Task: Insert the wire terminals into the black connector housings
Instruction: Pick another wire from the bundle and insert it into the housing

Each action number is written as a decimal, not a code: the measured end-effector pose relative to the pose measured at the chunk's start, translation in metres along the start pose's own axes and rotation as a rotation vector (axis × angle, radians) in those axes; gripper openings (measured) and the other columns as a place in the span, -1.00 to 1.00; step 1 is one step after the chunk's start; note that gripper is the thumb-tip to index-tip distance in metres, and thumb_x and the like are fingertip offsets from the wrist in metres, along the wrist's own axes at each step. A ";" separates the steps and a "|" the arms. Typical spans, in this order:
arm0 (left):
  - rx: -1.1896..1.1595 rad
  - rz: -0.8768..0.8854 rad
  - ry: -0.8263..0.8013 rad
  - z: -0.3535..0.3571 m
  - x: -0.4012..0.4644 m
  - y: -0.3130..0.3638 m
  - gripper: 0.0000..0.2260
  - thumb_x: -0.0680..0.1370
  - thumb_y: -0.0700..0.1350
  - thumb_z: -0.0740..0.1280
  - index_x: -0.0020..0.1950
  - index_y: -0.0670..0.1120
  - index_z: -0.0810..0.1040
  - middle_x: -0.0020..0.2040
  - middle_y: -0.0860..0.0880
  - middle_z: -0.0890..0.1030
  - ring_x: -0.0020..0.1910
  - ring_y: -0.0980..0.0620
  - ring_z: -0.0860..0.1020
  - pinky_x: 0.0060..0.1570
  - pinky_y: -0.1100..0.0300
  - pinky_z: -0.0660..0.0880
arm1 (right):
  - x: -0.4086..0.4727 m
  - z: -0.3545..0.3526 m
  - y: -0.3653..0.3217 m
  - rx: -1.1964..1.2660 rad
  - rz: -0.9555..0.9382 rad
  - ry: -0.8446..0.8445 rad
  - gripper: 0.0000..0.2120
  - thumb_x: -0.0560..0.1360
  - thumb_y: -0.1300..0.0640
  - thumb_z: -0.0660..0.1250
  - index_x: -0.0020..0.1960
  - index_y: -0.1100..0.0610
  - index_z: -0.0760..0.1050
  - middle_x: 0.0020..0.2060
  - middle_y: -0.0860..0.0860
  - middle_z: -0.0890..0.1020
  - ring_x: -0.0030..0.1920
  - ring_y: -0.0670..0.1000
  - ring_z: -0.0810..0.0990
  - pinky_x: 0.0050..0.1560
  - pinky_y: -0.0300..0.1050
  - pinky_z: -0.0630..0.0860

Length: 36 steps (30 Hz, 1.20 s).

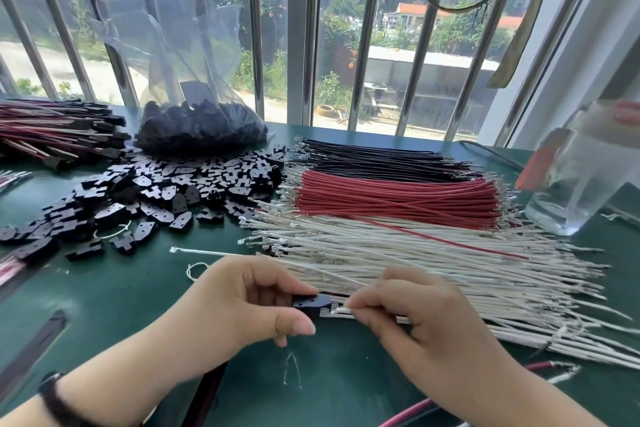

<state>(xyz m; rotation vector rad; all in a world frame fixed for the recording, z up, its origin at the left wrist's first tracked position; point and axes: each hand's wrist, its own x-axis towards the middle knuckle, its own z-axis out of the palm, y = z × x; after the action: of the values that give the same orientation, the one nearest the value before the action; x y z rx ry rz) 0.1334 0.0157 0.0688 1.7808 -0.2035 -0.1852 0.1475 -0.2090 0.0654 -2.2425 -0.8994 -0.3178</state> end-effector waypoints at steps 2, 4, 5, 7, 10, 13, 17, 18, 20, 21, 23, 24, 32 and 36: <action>0.003 -0.011 -0.001 0.002 0.000 0.000 -0.62 0.05 0.00 0.60 -0.17 -0.02 0.70 -0.36 -0.07 0.64 -0.45 0.03 0.56 -0.35 0.27 0.52 | 0.000 0.002 -0.002 0.014 0.017 -0.025 -0.90 0.44 0.07 0.35 -0.08 -0.09 0.58 -0.27 -0.18 0.56 -0.24 -0.16 0.55 -0.27 -0.26 0.48; -0.024 -0.019 0.003 0.004 0.000 0.001 -0.65 0.07 -0.03 0.60 -0.18 0.00 0.70 -0.38 -0.07 0.65 -0.46 0.05 0.57 -0.35 0.30 0.52 | 0.001 0.003 -0.002 0.071 0.059 -0.036 -0.88 0.43 0.15 0.40 -0.12 -0.07 0.59 -0.29 -0.18 0.59 -0.26 -0.17 0.57 -0.28 -0.36 0.45; -0.060 -0.025 0.011 0.005 0.001 0.002 -0.66 0.08 -0.03 0.59 -0.18 0.01 0.70 -0.38 -0.09 0.66 -0.47 0.05 0.57 -0.35 0.31 0.52 | 0.002 0.003 -0.002 0.134 0.101 -0.023 -0.86 0.43 0.20 0.43 -0.16 -0.05 0.60 -0.34 -0.19 0.60 -0.32 -0.19 0.57 -0.32 -0.42 0.42; -0.125 -0.032 0.031 0.005 0.001 0.002 -0.65 0.07 -0.03 0.57 -0.17 0.00 0.70 -0.35 -0.11 0.67 -0.48 0.04 0.57 -0.36 0.31 0.52 | 0.003 0.003 -0.002 0.210 0.172 0.018 -0.83 0.40 0.23 0.45 -0.25 -0.03 0.61 -0.44 -0.22 0.58 -0.44 -0.23 0.54 -0.38 -0.49 0.36; -0.109 -0.037 0.052 0.007 0.002 0.000 -0.66 0.10 -0.06 0.61 -0.16 0.00 0.70 -0.36 -0.08 0.66 -0.48 0.04 0.58 -0.34 0.31 0.52 | 0.004 0.003 -0.005 0.066 0.085 0.041 -0.85 0.37 0.22 0.47 -0.22 -0.03 0.62 -0.37 -0.21 0.59 -0.30 -0.22 0.56 -0.30 -0.44 0.42; -0.045 -0.048 0.076 0.009 0.002 -0.002 -0.66 0.10 -0.03 0.62 -0.17 0.02 0.70 -0.41 -0.03 0.63 -0.47 0.05 0.58 -0.35 0.32 0.51 | 0.001 0.004 -0.004 -0.075 0.023 -0.016 -0.94 0.41 0.10 0.37 -0.16 -0.05 0.59 -0.31 -0.17 0.58 -0.27 -0.15 0.56 -0.29 -0.16 0.54; 0.013 -0.033 0.094 0.013 0.003 -0.003 -0.76 0.18 -0.04 0.58 -0.19 0.08 0.68 -0.43 0.00 0.63 -0.46 0.06 0.60 -0.33 0.31 0.52 | 0.000 0.004 -0.003 -0.134 -0.003 0.005 -0.95 0.42 0.06 0.33 -0.15 -0.06 0.57 -0.31 -0.19 0.55 -0.29 -0.16 0.54 -0.33 -0.16 0.52; 0.012 -0.029 0.101 0.014 0.004 -0.003 -0.77 0.19 -0.05 0.55 -0.19 0.09 0.68 -0.43 0.01 0.63 -0.46 0.06 0.60 -0.33 0.31 0.52 | 0.001 0.005 -0.002 -0.100 0.001 0.009 -0.95 0.41 0.07 0.35 -0.16 -0.06 0.58 -0.31 -0.19 0.56 -0.28 -0.18 0.54 -0.31 -0.21 0.51; 0.008 -0.029 0.096 0.015 0.004 -0.004 -0.78 0.19 -0.05 0.53 -0.19 0.09 0.68 -0.42 0.00 0.64 -0.44 0.05 0.62 -0.32 0.30 0.54 | 0.003 0.007 -0.002 -0.024 0.020 -0.010 -0.94 0.39 0.08 0.37 -0.18 -0.05 0.60 -0.31 -0.19 0.59 -0.25 -0.20 0.56 -0.27 -0.33 0.48; 0.005 -0.031 0.087 0.016 0.003 -0.004 -0.78 0.20 -0.05 0.53 -0.19 0.09 0.68 -0.41 -0.01 0.64 -0.43 0.04 0.63 -0.32 0.27 0.55 | 0.003 0.008 -0.002 0.005 0.031 -0.029 -0.95 0.38 0.07 0.38 -0.19 -0.05 0.61 -0.31 -0.20 0.60 -0.24 -0.21 0.56 -0.25 -0.38 0.47; 0.004 -0.031 0.079 0.018 0.003 -0.004 -0.78 0.20 -0.05 0.53 -0.19 0.09 0.67 -0.41 -0.02 0.62 -0.42 0.02 0.64 -0.28 0.21 0.56 | 0.004 0.009 -0.003 0.042 0.056 -0.047 -0.97 0.37 0.06 0.39 -0.21 -0.05 0.60 -0.35 -0.19 0.60 -0.27 -0.22 0.56 -0.26 -0.42 0.44; 0.005 -0.026 0.084 0.019 0.003 -0.005 -0.78 0.20 -0.06 0.53 -0.19 0.09 0.66 -0.41 -0.03 0.62 -0.42 0.01 0.64 -0.27 0.19 0.56 | 0.005 0.009 -0.003 0.059 0.085 -0.047 -0.98 0.38 0.05 0.41 -0.22 -0.06 0.59 -0.37 -0.19 0.60 -0.30 -0.22 0.57 -0.28 -0.42 0.44; -0.250 -0.078 -0.046 0.013 0.005 -0.007 -0.65 0.10 -0.12 0.65 -0.17 -0.09 0.70 -0.32 -0.21 0.67 -0.36 -0.06 0.66 -0.33 0.20 0.58 | 0.004 0.001 -0.001 -0.339 -0.003 -0.129 -0.62 0.45 -0.29 0.09 -0.14 -0.12 0.59 -0.33 -0.19 0.59 -0.30 -0.19 0.54 -0.31 -0.26 0.50; -0.282 -0.129 -0.154 0.007 0.011 -0.011 -0.47 0.02 0.09 0.66 -0.08 -0.06 0.71 -0.15 -0.18 0.71 -0.15 -0.06 0.68 -0.17 0.24 0.57 | 0.005 0.001 0.001 -0.485 -0.166 -0.045 -0.65 0.49 -0.16 0.21 -0.40 -0.07 0.52 -0.53 -0.14 0.41 -0.52 -0.20 0.37 -0.53 -0.35 0.33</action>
<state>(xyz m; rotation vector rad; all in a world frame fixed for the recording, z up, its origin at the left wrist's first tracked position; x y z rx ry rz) 0.1427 0.0087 0.0567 1.5004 -0.1636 -0.4243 0.1516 -0.2059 0.0664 -2.6238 -1.1299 -0.6196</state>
